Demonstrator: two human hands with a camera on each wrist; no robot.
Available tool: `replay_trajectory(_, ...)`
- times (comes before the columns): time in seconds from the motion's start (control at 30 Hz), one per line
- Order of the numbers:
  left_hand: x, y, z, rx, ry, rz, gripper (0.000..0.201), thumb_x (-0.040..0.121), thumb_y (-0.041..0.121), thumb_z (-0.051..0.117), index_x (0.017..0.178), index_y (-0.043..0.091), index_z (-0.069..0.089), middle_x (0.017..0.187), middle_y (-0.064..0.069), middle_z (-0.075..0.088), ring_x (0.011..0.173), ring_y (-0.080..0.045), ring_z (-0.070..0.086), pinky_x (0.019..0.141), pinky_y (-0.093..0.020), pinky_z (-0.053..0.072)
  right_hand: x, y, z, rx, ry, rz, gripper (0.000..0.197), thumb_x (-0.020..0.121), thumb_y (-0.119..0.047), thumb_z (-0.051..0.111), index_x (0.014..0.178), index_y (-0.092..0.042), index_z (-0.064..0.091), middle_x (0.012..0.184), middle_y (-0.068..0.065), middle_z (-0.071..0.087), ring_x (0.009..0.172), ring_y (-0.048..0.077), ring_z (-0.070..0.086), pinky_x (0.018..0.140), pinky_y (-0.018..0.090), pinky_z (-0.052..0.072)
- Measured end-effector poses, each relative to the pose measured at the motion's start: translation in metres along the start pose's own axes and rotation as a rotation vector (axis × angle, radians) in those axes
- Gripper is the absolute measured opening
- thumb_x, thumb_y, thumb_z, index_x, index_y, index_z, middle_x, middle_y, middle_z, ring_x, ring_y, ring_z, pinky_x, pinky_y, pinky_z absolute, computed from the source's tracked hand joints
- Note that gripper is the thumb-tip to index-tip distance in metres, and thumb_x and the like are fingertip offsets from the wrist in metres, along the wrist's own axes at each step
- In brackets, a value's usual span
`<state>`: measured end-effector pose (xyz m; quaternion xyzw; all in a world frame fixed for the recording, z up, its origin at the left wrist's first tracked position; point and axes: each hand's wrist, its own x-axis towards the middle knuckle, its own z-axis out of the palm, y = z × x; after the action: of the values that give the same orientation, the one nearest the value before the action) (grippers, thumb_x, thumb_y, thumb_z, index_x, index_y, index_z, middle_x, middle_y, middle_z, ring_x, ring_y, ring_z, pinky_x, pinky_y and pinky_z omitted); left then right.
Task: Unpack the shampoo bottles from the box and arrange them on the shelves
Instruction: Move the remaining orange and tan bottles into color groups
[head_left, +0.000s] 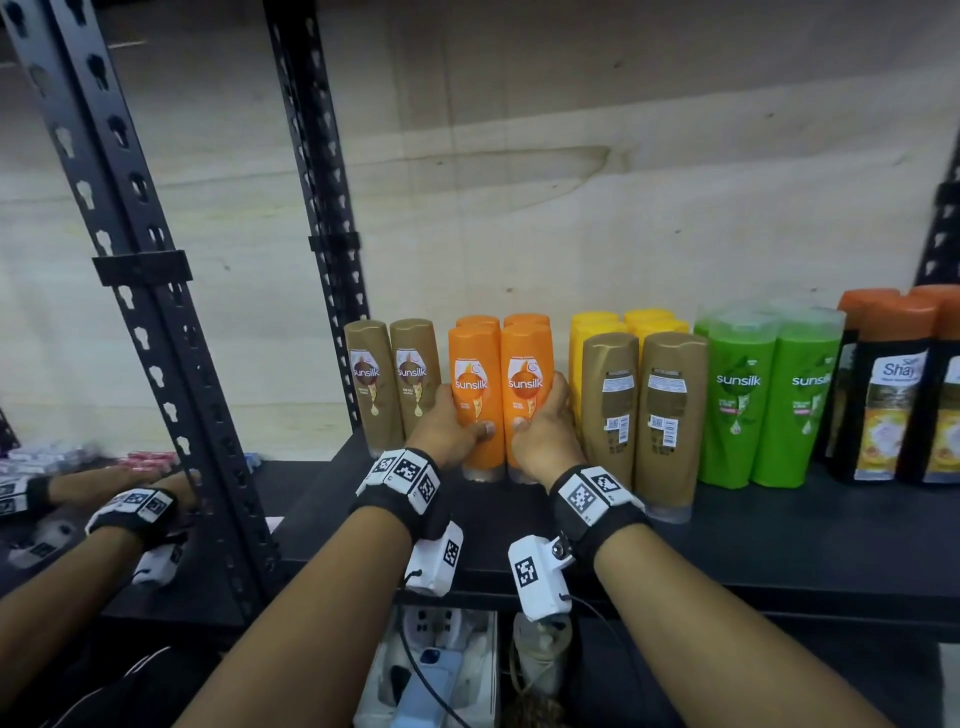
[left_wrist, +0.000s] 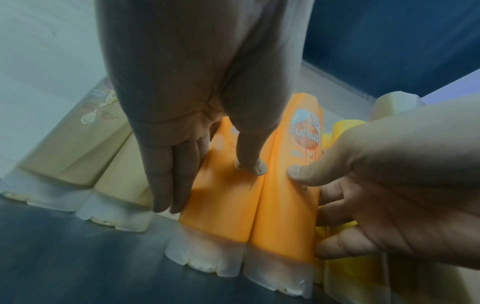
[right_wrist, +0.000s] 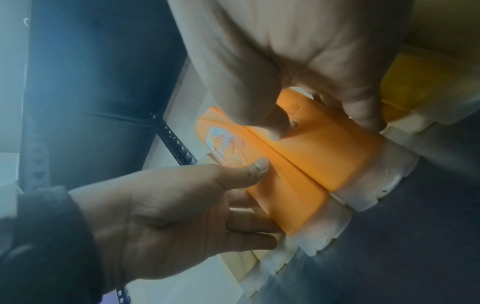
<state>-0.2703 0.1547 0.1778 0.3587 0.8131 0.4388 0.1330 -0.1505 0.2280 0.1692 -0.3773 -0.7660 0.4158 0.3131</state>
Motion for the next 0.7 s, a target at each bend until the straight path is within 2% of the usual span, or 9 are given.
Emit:
replay_trajectory(0.17, 0.002, -0.001, 0.001, -0.009, 0.015, 0.001, 0.078, 0.091, 0.032, 0.077, 0.152, 0.022, 0.030, 0.150, -0.006, 0.052, 0.136, -0.033, 0.052, 0.113, -0.055, 0.043, 0.003, 0.001, 0.000, 0.019, -0.003, 0.014, 0.082, 0.104, -0.021, 0.054, 0.159, -0.032, -0.006, 0.157, 0.011, 0.030, 0.140, 0.035, 0.042, 0.113, 0.058, 0.041)
replay_trajectory(0.33, 0.003, 0.001, 0.004, -0.029, 0.031, -0.018, 0.074, 0.090, 0.032, 0.079, 0.149, 0.019, 0.037, 0.146, -0.007, 0.057, 0.133, -0.031, 0.056, 0.112, -0.052, 0.045, 0.000, 0.000, -0.001, 0.051, -0.023, 0.047, 0.078, 0.105, -0.024, 0.052, 0.158, -0.034, -0.005, 0.157, 0.010, 0.029, 0.139, 0.037, 0.042, 0.109, 0.061, 0.043)
replay_trajectory(0.53, -0.001, 0.000, 0.004, 0.011, 0.010, -0.031, 0.075, 0.093, 0.035, 0.075, 0.153, 0.020, 0.033, 0.149, -0.007, 0.054, 0.135, -0.033, 0.054, 0.113, -0.054, 0.044, -0.005, 0.007, -0.004, 0.015, -0.066, 0.044, 0.090, 0.100, -0.025, 0.060, 0.158, -0.035, -0.007, 0.152, 0.010, 0.037, 0.131, 0.037, 0.051, 0.102, 0.057, 0.051)
replay_trajectory(0.63, -0.006, -0.003, 0.004, 0.068, -0.029, -0.031, 0.072, 0.096, 0.038, 0.069, 0.155, 0.018, 0.033, 0.152, -0.007, 0.052, 0.137, -0.031, 0.052, 0.114, -0.051, 0.043, -0.014, 0.014, -0.005, -0.034, -0.103, 0.051, 0.093, 0.101, -0.031, 0.058, 0.160, -0.031, -0.013, 0.158, 0.010, 0.034, 0.135, 0.036, 0.049, 0.109, 0.051, 0.047)
replay_trajectory(0.7, -0.010, -0.006, 0.003, 0.097, -0.030, -0.005, 0.066, 0.099, 0.041, 0.065, 0.154, 0.019, 0.036, 0.152, -0.006, 0.052, 0.137, -0.030, 0.053, 0.114, -0.050, 0.043, -0.020, 0.017, -0.007, -0.084, -0.091, 0.019, 0.092, 0.101, -0.034, 0.058, 0.161, -0.025, -0.011, 0.162, 0.009, 0.030, 0.141, 0.035, 0.044, 0.113, 0.051, 0.042)
